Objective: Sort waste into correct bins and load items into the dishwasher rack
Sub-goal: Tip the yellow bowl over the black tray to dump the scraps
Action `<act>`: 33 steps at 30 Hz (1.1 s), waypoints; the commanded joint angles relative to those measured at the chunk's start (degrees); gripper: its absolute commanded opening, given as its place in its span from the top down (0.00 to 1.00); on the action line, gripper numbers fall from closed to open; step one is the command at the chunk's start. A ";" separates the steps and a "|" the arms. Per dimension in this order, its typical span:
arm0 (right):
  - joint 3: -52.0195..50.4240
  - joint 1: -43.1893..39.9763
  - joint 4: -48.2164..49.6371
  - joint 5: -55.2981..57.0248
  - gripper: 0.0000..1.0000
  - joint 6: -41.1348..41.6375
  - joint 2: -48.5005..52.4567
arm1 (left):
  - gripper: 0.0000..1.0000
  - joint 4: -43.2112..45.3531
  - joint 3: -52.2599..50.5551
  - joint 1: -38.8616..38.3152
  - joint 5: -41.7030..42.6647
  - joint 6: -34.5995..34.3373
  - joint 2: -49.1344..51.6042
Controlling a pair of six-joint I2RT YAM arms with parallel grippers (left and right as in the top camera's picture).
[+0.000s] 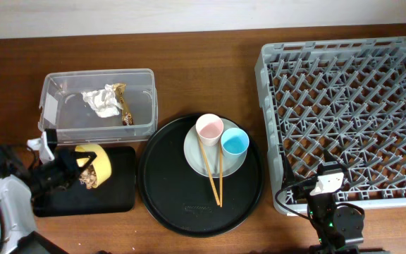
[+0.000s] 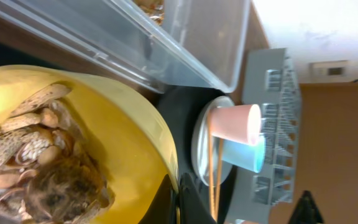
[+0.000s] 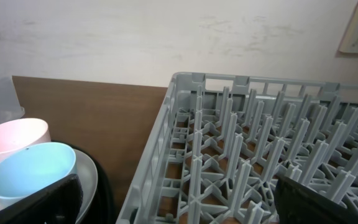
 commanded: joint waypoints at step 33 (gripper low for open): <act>-0.31 -0.24 -0.20 0.28 0.01 0.26 -0.33 | 1.00 -3.67 -3.63 12.13 31.63 4.55 -0.68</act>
